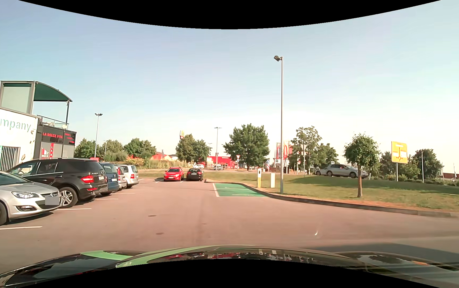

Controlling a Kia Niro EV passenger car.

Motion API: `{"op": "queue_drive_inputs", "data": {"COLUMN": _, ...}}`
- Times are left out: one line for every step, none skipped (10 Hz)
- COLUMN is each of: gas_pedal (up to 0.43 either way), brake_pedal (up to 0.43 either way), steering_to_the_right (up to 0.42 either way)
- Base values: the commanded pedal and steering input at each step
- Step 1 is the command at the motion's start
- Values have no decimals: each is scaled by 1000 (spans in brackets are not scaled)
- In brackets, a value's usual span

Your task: Follow the waypoints while adhering to traffic rules and regulations

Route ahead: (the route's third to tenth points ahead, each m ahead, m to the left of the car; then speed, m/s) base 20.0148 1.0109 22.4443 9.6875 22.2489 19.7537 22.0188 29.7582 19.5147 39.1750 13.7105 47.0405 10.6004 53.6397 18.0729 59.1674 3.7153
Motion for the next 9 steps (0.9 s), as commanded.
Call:
{"op": "queue_drive_inputs", "data": {"gas_pedal": 47, "brake_pedal": 0, "steering_to_the_right": -142}}
{"op": "queue_drive_inputs", "data": {"gas_pedal": 47, "brake_pedal": 0, "steering_to_the_right": -142}}
{"op": "queue_drive_inputs", "data": {"gas_pedal": 39, "brake_pedal": 0, "steering_to_the_right": -142}}
{"op": "queue_drive_inputs", "data": {"gas_pedal": 8, "brake_pedal": 0, "steering_to_the_right": -142}}
{"op": "queue_drive_inputs", "data": {"gas_pedal": 8, "brake_pedal": 0, "steering_to_the_right": -142}}
{"op": "queue_drive_inputs", "data": {"gas_pedal": 8, "brake_pedal": 0, "steering_to_the_right": -142}}
{"op": "queue_drive_inputs", "data": {"gas_pedal": 8, "brake_pedal": 0, "steering_to_the_right": -141}}
{"op": "queue_drive_inputs", "data": {"gas_pedal": 8, "brake_pedal": 0, "steering_to_the_right": -139}}
{"op": "queue_drive_inputs", "data": {"gas_pedal": 8, "brake_pedal": 0, "steering_to_the_right": -129}}
